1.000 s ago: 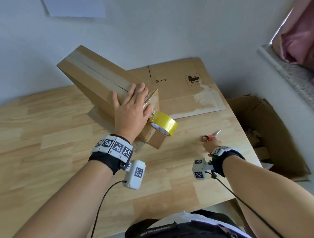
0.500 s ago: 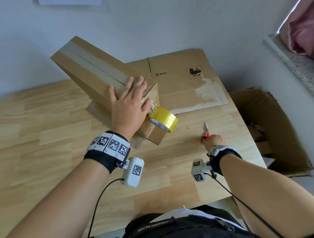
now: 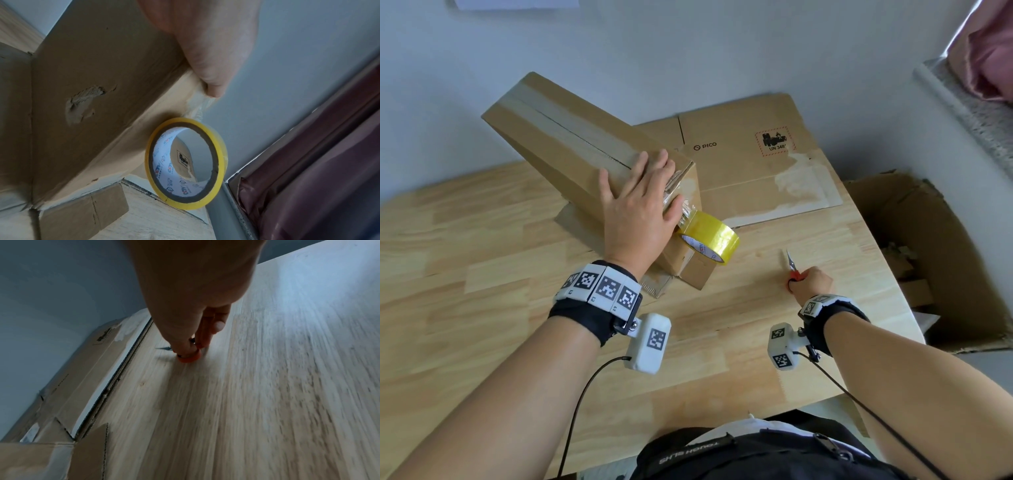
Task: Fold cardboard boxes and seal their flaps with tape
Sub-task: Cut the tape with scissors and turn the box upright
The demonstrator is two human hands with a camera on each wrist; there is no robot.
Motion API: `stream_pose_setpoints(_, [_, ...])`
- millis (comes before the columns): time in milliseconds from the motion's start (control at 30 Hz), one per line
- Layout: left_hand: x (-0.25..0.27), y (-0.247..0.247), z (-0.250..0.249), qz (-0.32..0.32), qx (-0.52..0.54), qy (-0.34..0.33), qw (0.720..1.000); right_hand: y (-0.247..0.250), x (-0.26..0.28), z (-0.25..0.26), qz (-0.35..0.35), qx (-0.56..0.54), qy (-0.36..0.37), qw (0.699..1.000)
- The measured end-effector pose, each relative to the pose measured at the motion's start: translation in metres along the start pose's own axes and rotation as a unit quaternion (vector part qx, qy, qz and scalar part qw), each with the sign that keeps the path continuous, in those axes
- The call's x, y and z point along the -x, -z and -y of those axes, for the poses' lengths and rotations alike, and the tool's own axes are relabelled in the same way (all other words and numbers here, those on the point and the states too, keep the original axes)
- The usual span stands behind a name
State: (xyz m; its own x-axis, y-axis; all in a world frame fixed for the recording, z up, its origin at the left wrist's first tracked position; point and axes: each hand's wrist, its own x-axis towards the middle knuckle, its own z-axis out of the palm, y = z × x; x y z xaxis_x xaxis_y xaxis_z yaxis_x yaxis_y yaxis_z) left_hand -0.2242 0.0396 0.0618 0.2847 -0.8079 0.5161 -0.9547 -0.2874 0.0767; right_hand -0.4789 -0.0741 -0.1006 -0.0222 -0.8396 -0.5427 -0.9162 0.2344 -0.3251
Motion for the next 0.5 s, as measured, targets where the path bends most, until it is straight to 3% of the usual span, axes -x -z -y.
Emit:
stream_pose_setpoints(267, [0.002, 0.003, 0.0, 0.003, 0.005, 0.002, 1.0, 0.012, 0.012, 0.004, -0.006, -0.168, 0.032, 0.985])
stream_pose_setpoints(400, [0.005, 0.007, -0.001, 0.02, 0.01, 0.0, 1.0, 0.036, 0.016, 0.034, 0.002, -0.226, 0.1, 0.969])
stream_pose_setpoints(500, [0.006, 0.012, -0.001, 0.044, 0.016, 0.001, 0.999, 0.063, 0.026, 0.075, 0.019, -0.296, 0.177, 0.938])
